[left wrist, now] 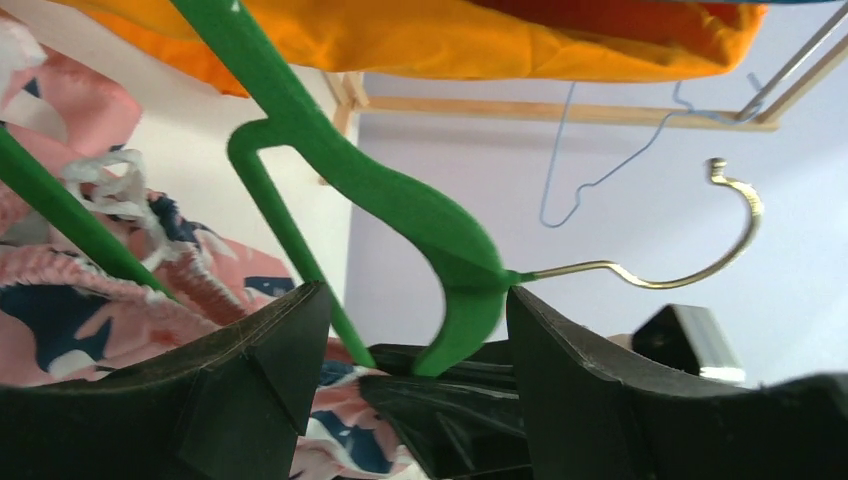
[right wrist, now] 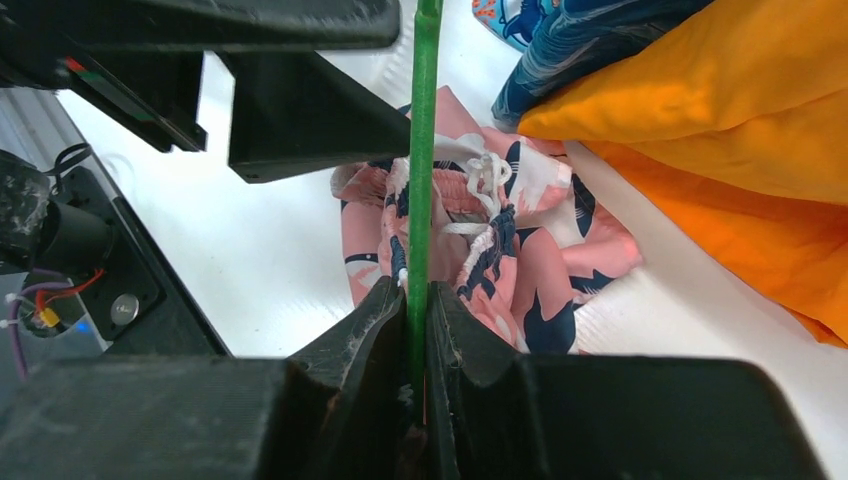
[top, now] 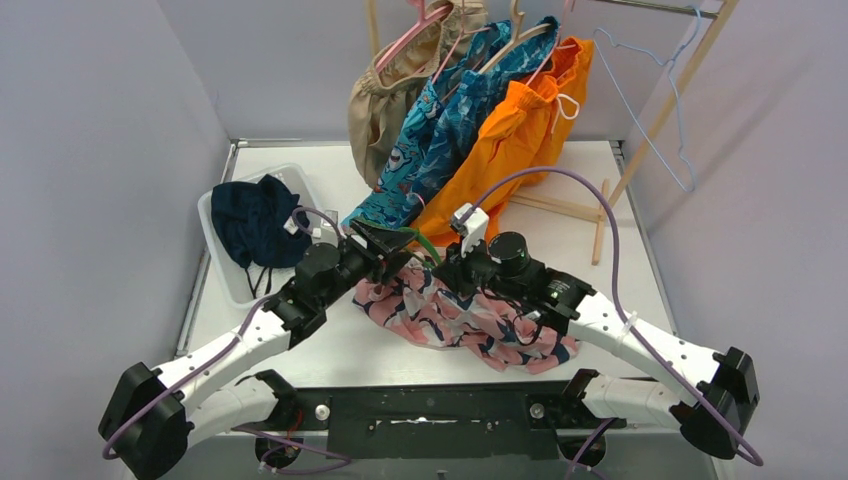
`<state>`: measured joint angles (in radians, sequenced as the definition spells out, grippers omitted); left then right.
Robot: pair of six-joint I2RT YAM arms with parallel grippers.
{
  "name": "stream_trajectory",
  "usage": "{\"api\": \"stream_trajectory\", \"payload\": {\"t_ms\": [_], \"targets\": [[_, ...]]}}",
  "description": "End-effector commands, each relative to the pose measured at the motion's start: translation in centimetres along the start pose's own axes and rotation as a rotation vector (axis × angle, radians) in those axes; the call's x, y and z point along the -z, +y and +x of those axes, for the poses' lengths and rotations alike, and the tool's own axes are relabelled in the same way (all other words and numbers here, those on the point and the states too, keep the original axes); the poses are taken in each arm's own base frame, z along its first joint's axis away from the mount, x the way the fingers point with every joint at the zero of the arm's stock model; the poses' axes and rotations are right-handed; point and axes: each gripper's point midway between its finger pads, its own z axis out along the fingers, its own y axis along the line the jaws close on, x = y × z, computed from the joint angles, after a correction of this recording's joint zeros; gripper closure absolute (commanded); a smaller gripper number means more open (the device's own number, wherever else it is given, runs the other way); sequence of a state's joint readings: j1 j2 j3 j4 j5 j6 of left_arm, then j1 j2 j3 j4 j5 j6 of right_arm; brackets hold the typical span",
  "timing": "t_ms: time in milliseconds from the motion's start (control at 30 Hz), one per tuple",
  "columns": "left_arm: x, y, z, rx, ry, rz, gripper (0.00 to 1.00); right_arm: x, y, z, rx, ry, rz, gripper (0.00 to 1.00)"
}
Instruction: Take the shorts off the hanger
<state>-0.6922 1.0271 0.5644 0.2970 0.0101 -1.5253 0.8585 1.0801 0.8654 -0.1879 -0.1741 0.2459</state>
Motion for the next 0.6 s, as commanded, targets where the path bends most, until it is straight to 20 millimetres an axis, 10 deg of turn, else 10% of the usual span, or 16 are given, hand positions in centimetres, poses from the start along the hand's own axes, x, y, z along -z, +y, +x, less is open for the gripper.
{"api": "stream_trajectory", "payload": {"t_ms": [0, 567], "targets": [[1.4, -5.7, -0.9, 0.093, -0.039, 0.197, 0.36, 0.5, 0.0, -3.3, 0.023, -0.160, 0.021, 1.00], [1.9, -3.8, -3.2, 0.020, -0.173, 0.108, 0.48, 1.9, 1.0, -4.3, 0.026, -0.239, -0.032, 1.00]]}}
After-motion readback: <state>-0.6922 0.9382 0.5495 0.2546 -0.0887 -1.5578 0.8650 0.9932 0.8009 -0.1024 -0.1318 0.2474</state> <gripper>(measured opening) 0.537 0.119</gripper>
